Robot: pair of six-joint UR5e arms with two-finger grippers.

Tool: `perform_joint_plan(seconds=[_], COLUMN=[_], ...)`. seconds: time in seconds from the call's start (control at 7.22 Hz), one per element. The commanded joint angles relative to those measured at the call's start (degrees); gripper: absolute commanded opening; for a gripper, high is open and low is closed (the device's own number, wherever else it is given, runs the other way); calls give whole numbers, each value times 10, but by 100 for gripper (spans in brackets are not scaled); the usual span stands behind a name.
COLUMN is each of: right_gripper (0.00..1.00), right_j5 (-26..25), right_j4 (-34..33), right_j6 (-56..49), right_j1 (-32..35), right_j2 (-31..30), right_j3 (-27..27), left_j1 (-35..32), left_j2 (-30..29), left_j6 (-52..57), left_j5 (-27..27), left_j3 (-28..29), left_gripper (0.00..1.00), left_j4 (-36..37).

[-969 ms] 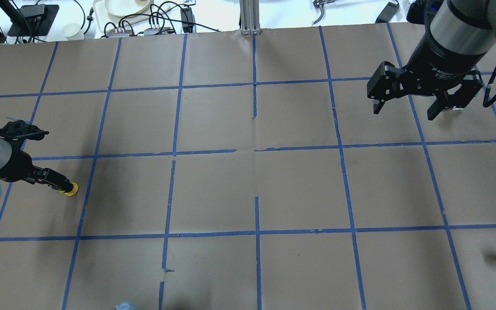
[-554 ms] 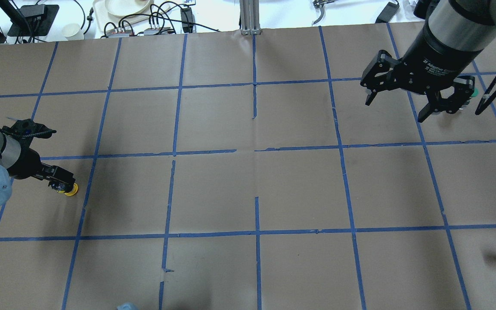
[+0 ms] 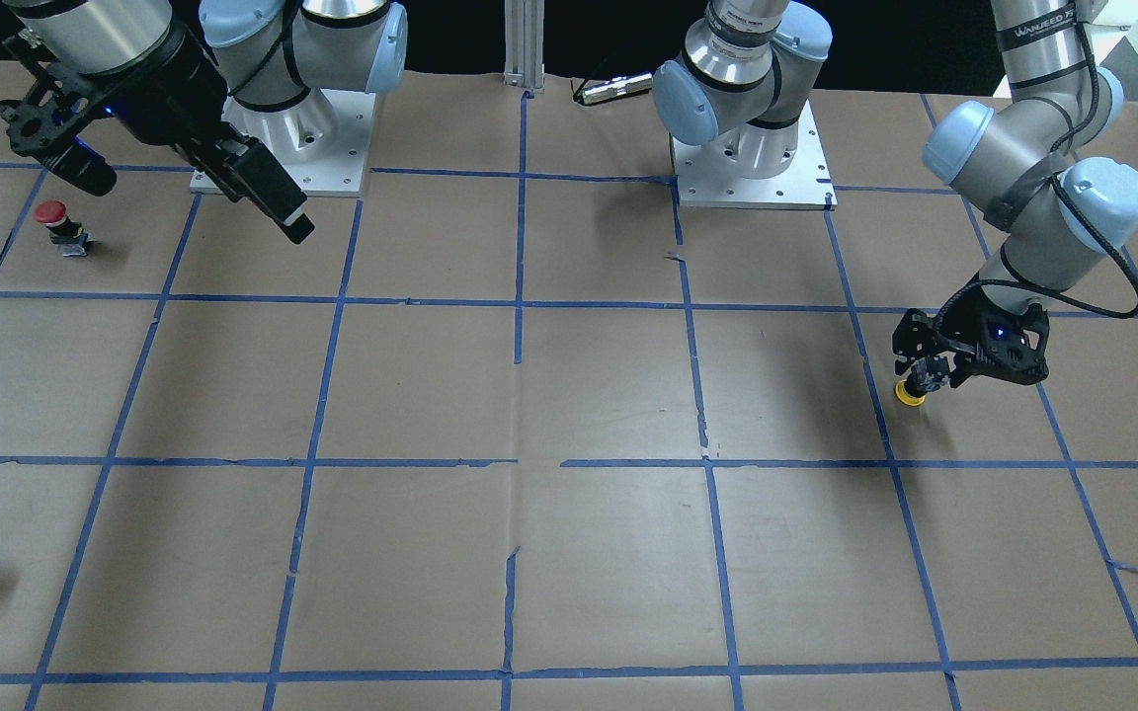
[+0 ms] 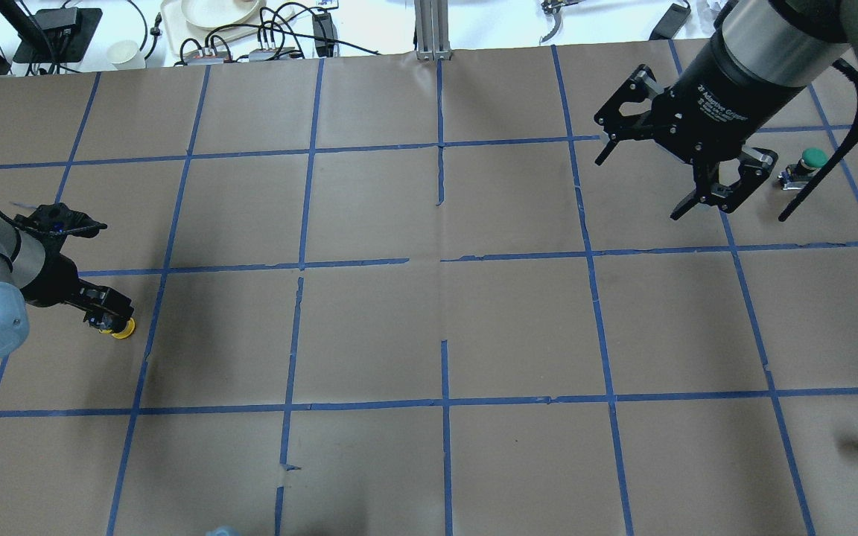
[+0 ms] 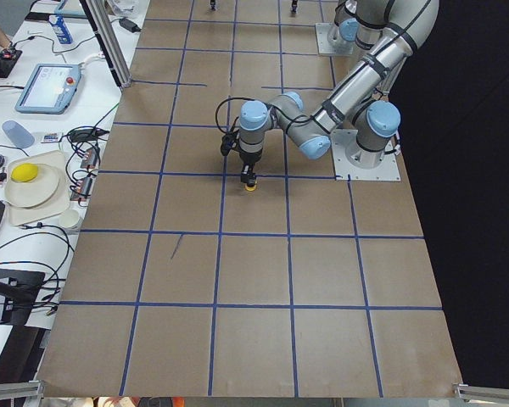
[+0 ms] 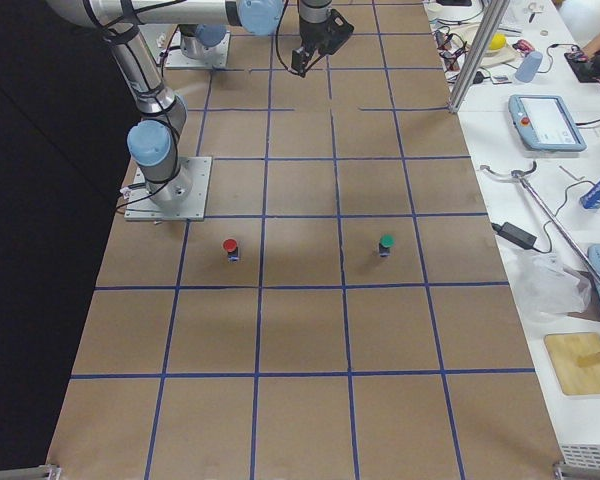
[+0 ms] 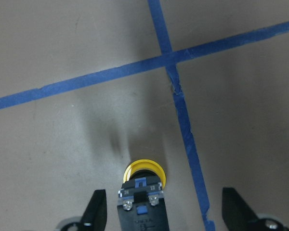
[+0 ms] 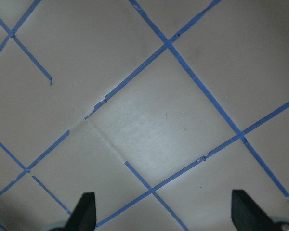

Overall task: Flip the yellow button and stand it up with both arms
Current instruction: 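Lift the button with the left gripper while the right gripper opens and approaches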

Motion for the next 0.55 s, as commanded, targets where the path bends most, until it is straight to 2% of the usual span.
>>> perform_joint_plan(seconds=[0.0, 0.14, 0.28, 0.42], right_gripper=[100, 100, 100, 100], right_j5=[68, 84, 158, 173], right_j4=[1, 1, -6, -4], right_j6=[102, 122, 162, 180], right_j1=[0, 0, 0, -3], right_j2=[1, 1, 11, 26], right_j3=[5, 6, 8, 7], left_j1=[0, 0, -7, -7], left_j2=[1, 5, 19, 41], left_j6=[2, 9, 8, 9], left_j5=[-1, -4, -13, -42], left_j3=[5, 9, 10, 14], left_gripper=[2, 1, 1, 1], left_j4=[1, -1, -16, -70])
